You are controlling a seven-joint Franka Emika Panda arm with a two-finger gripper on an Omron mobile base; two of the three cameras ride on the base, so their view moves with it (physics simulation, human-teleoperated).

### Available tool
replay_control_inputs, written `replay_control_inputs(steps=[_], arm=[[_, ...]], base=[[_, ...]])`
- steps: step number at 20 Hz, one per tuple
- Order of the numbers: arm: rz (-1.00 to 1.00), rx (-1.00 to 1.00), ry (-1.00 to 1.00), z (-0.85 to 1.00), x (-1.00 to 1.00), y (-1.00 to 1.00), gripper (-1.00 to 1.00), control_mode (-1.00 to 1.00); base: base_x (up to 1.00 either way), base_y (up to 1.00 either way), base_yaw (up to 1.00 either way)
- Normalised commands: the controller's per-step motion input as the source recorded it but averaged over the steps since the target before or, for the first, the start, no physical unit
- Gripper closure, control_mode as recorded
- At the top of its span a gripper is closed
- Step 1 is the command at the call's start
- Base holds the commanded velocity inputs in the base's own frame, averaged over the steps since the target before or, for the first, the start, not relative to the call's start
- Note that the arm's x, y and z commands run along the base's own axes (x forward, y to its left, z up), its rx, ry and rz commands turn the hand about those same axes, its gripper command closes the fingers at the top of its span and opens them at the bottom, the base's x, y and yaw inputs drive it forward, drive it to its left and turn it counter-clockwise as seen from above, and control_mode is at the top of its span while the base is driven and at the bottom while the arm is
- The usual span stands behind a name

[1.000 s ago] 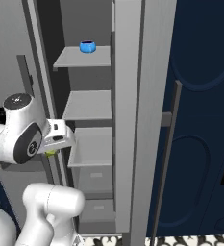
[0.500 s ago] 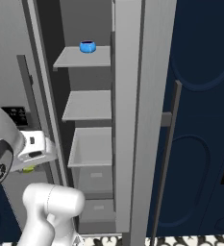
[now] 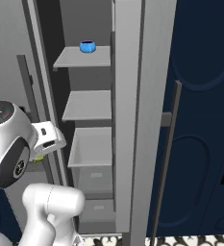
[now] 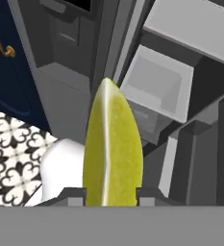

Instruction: Grab a lemon wedge from the fridge and one ice cube from the ice bowl, and put them in the glass of lemonade.

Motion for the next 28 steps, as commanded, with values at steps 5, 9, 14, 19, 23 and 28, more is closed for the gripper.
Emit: replay_control_inputs(steps=[5,9,14,19,23,28], arm=[[0.0,0.0,-0.1,0.0,0.28,0.0,1.0,-1.0],[0.0,0.0,-0.02,0.0,0.0,0.0,1.0,1.0],[0.0,0.0,0.0,0.0,0.0,0.0,1.0,1.0],[0.0,0.0,0.0,0.0,0.0,0.0,1.0,1.0],[0.0,0.0,0.0,0.0,0.0,0.0,1.0,1.0],[0.0,0.0,0.0,0.0,0.0,0.0,1.0,1.0]], base=[[0.0,0.0,0.0],[-0.43,0.03,0.14],[-0.93,0.32,0.53],[-0.25,0.84,0.75],[0.02,0.94,0.72],[0.47,0.64,0.64]])
